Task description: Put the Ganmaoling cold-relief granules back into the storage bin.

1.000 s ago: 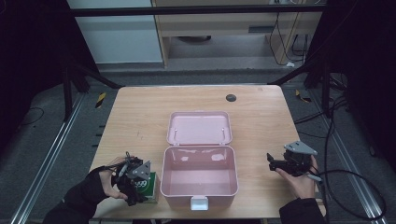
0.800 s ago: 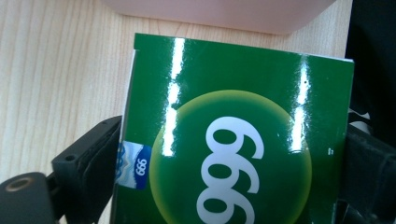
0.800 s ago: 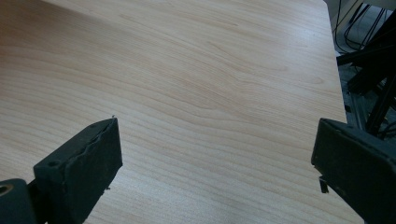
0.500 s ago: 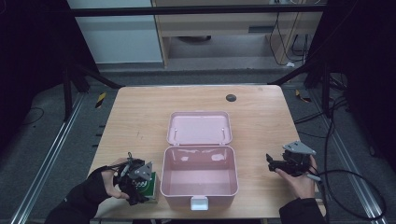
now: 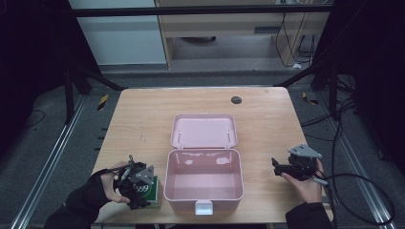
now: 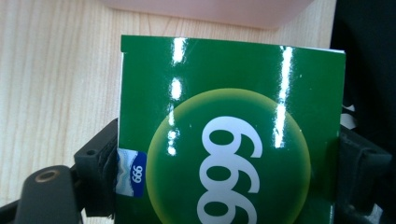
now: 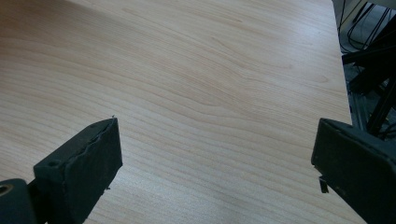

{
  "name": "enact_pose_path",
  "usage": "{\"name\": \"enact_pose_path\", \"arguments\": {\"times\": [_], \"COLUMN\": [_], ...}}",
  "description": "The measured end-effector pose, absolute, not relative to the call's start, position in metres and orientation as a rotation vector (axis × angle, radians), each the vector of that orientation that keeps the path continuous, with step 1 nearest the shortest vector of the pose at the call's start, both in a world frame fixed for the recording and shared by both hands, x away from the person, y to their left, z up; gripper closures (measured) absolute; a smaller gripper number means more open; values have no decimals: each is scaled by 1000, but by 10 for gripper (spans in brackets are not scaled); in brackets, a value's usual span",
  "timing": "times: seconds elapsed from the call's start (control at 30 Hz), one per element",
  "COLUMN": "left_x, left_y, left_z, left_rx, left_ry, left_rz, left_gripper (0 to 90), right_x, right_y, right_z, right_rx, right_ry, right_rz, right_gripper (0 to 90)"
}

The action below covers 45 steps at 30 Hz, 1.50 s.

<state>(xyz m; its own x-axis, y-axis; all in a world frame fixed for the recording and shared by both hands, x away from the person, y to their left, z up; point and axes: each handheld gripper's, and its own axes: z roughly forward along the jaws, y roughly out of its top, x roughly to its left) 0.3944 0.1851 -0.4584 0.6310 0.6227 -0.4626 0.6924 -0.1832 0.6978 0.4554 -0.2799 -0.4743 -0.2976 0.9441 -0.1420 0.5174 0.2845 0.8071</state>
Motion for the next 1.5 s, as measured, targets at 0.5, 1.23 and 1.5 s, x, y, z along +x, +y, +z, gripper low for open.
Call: {"name": "enact_pose_path", "arguments": {"times": [0.5,1.23,1.5], "left_x": [400,409,409], "left_y": [201,207,206], "left_z": [-425,-372,-358], "left_rx": [1910,1927,1926], "left_ry": [1014,979,975], "left_rz": [-58,-20,-18], "left_gripper": [144,146,146], "right_x": [456,456,456], "right_y": [-279,-278,-277], "right_z": [-475,-477,-478], "right_rx": [1295,1299,1297], "right_ry": [1938,1947,1949], "right_rz": [863,850,843], "right_gripper": [22,19,19]}}
